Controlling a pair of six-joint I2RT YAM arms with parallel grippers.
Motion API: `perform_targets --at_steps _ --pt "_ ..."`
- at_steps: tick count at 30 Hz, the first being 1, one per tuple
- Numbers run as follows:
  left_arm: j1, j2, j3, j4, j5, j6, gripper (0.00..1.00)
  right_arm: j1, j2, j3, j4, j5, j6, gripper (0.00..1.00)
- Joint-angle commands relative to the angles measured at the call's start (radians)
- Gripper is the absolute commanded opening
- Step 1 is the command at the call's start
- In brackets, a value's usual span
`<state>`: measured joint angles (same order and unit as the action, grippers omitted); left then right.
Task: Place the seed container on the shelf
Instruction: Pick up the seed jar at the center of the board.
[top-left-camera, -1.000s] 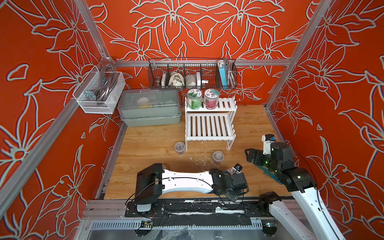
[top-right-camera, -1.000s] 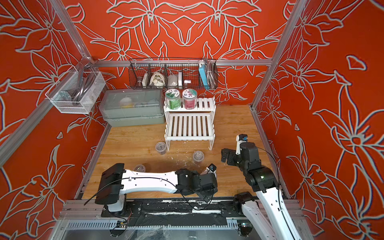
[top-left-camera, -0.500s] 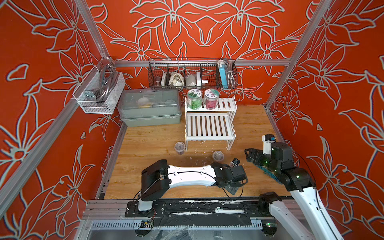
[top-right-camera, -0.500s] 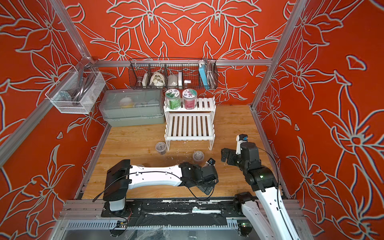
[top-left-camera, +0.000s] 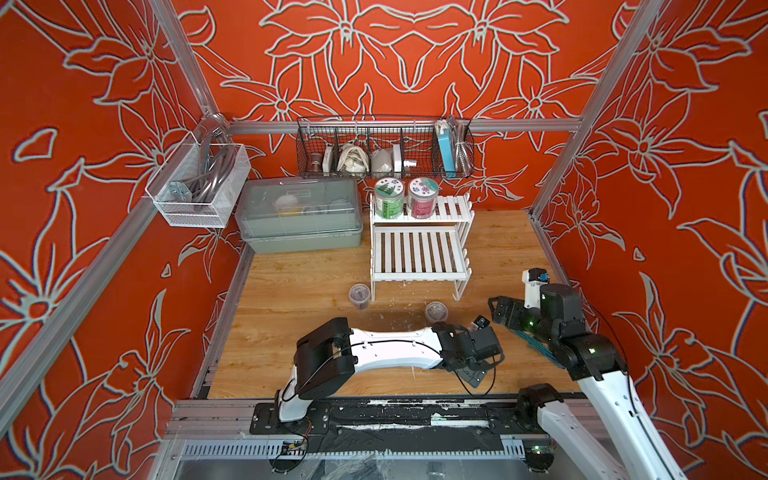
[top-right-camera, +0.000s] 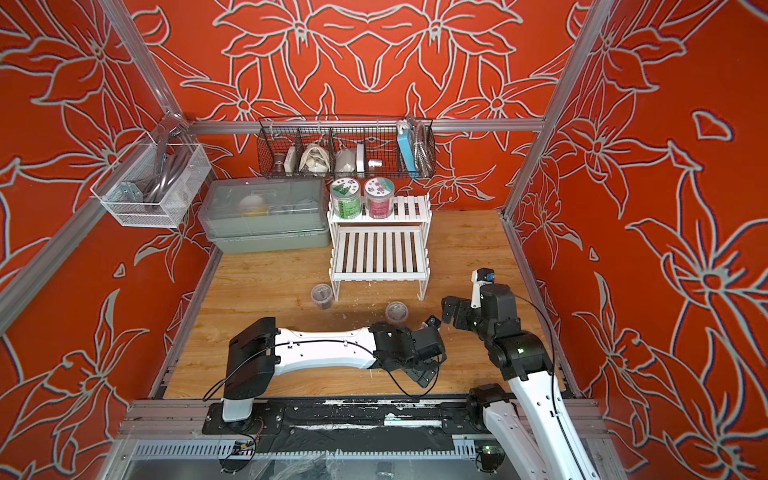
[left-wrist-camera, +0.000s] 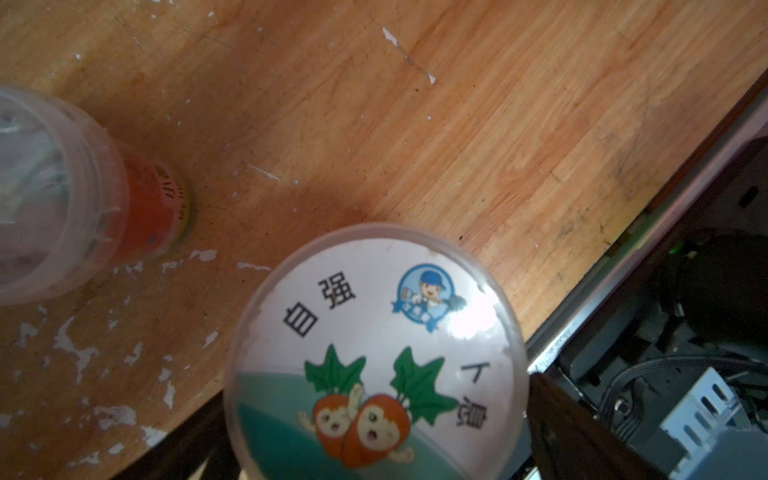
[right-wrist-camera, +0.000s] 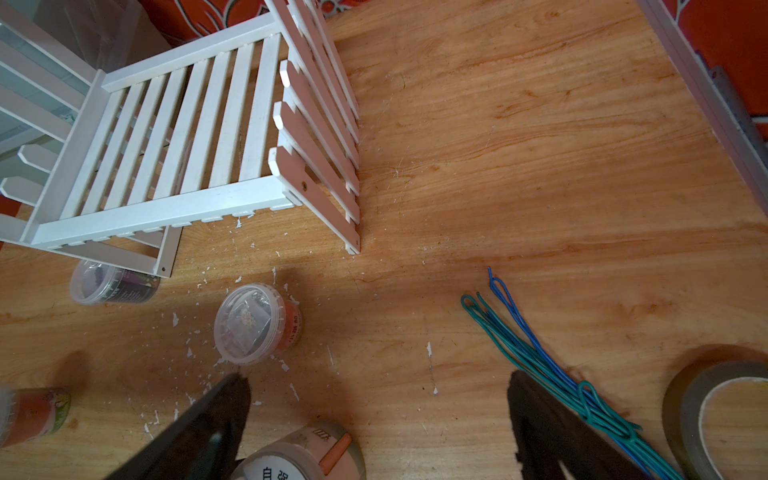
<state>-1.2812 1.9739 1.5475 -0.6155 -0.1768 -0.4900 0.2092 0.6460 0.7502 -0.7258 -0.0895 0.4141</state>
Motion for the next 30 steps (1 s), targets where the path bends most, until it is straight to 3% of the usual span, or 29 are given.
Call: perform_targets --at_steps 1,10,18,25,30 --pt "0.012 0.014 0.020 0.014 0.013 0.021 0.99 -0.007 -0.006 -0.004 0.005 -0.002 -0.012 1.00" --pt "0.013 0.043 0.037 0.017 0.020 0.007 0.98 -0.009 -0.019 -0.017 0.013 -0.010 -0.007 1.00" --pt "0.013 0.030 0.023 0.005 0.038 -0.003 0.80 -0.008 -0.022 -0.023 0.016 -0.014 -0.011 1.00" --pt "0.020 -0.061 -0.023 -0.014 0.063 -0.014 0.75 -0.008 -0.051 -0.032 0.037 -0.059 -0.026 1.00" --pt "0.051 -0.173 -0.070 -0.075 0.083 -0.055 0.75 -0.008 -0.154 -0.063 0.090 -0.119 -0.049 1.00"
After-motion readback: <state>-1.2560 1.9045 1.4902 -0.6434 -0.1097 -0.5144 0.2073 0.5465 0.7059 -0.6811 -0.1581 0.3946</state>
